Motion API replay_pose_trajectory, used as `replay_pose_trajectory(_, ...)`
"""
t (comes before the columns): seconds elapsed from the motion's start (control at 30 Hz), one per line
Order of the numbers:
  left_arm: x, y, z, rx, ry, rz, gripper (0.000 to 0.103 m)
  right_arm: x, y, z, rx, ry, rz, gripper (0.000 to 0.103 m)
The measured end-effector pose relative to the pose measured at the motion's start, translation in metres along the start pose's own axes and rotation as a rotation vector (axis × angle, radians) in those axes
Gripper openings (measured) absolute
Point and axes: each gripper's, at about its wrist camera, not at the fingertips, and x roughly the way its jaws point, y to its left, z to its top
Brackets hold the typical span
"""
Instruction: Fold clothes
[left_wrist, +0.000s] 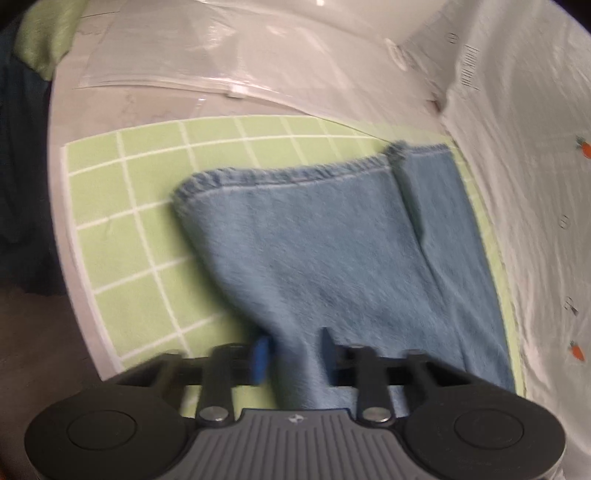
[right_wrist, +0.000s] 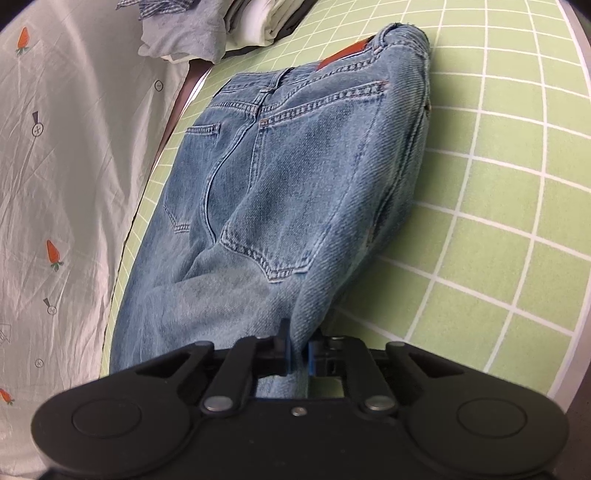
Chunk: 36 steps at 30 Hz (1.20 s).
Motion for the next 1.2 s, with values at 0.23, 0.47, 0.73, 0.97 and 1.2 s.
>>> replay_pose_trajectory(0.23, 0.001, 0.006, 0.01, -0.043, 0.001, -0.025, 0.014, 0.008, -0.008, 0.014, 0.053, -0.007, 0.0, 0.009)
replay_pose_trajectory(0.47, 0.004, 0.011, 0.015, -0.131, -0.002, -0.067, 0.021, 0.012, -0.021, 0.026, 0.194, -0.044, 0.079, 0.044)
replay_pose_trajectory(0.73, 0.007, 0.006, 0.02, -0.187, -0.024, -0.077, 0.005, 0.012, -0.026, 0.038, 0.217, -0.061, 0.083, 0.009)
replay_pose_trajectory(0.97, -0.063, -0.017, 0.042, -0.193, -0.091, -0.15, 0.004, -0.06, 0.012, 0.045, -0.024, -0.114, 0.278, 0.007)
replay_pose_trajectory(1.2, -0.051, -0.082, 0.057, -0.061, -0.177, -0.01, 0.004, -0.029, 0.048, 0.056, -0.039, -0.131, 0.216, 0.007)
